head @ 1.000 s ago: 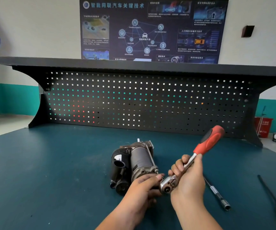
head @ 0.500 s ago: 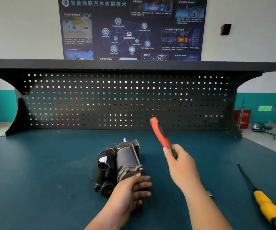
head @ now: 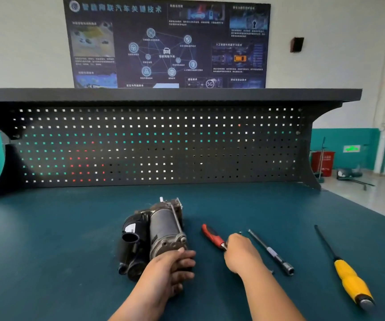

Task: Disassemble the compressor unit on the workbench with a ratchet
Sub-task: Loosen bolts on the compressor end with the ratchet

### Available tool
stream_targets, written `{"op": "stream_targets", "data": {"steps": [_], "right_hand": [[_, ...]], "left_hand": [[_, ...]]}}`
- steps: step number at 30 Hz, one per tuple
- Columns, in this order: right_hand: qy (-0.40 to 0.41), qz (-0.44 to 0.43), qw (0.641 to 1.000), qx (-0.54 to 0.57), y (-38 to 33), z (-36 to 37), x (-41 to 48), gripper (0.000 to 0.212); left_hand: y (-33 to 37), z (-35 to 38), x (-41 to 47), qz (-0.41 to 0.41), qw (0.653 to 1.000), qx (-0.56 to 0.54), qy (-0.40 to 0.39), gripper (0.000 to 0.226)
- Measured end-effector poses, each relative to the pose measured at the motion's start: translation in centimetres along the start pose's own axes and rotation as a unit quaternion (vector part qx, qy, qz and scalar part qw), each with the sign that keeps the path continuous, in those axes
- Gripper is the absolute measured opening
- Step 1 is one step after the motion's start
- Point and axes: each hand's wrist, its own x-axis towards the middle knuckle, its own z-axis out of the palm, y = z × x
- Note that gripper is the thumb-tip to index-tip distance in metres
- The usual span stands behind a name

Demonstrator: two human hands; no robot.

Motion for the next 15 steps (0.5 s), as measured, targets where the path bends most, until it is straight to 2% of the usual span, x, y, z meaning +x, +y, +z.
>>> {"op": "stream_targets", "data": {"steps": [2, 4, 5, 7, 8, 10, 15], "right_hand": [[0.011, -0.009, 1.0, -0.017, -0.3, -0.2, 0.0, 0.014], [0.075, -0.041, 0.996, 0.01, -0.9, -0.3, -0.2, 0.034], [0.115, -0.08, 0.988, 0.067, -1.5, -0.2, -0.4, 0.039], [0.165, -0.188, 0.947, 0.2, -3.1, 0.1, -1.3, 0.037], [0.169, -0.233, 0.929, 0.231, -3.9, 0.5, -1.7, 0.034], [0.153, -0.285, 0.918, 0.23, -5.2, 1.4, -2.2, 0.034], [0.118, -0.314, 0.914, 0.227, -5.5, 2.6, -1.8, 0.036]], "left_hand": [[0.0, 0.0, -0.1, -0.002, 1.0, -0.002, 0.001, 0.035], [0.1, 0.0, -0.1, 0.001, 1.0, -0.003, 0.0, 0.041], [0.1, 0.0, -0.1, 0.003, 1.0, -0.004, 0.001, 0.044], [0.2, 0.1, -0.2, 0.008, 1.0, -0.001, 0.005, 0.049], [0.2, 0.1, -0.2, 0.012, 1.0, 0.0, 0.006, 0.051], [0.2, 0.2, -0.3, 0.018, 1.0, -0.013, 0.013, 0.054], [0.1, 0.2, -0.4, 0.028, 0.998, -0.047, 0.023, 0.058]]}}
